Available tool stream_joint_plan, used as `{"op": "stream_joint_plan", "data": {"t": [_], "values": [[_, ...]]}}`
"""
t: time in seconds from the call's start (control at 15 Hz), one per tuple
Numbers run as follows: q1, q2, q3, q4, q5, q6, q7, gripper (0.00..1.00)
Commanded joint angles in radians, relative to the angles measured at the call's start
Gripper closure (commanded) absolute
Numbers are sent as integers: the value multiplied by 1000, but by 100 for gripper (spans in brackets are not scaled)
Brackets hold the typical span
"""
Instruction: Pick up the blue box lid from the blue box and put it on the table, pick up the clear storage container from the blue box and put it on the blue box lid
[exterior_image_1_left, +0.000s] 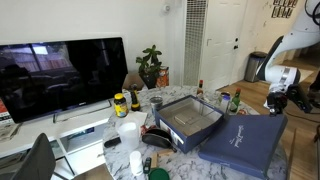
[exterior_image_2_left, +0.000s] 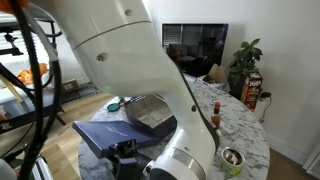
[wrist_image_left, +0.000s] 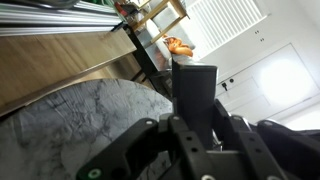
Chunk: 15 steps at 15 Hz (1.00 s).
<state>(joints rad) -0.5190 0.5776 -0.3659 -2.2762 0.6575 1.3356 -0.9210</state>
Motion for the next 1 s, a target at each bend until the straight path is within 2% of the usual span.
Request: {"op": "stream_joint_plan", "data": {"t": [0.0,0.2,0.27,0.33,0.47,0.8,0.93], "values": [[-21,38,33,3,97,46,-2,92],[-11,59,40,7,128,57,-4,92],[-5,63,35,7,122,71,5,71],[4,57,29,1,119,101,9,44],[23,28,16,-17,105,197,15,41],[64,-72,21,-94,102,482,15,3],[93,-136,29,-152,96,605,21,0]]}}
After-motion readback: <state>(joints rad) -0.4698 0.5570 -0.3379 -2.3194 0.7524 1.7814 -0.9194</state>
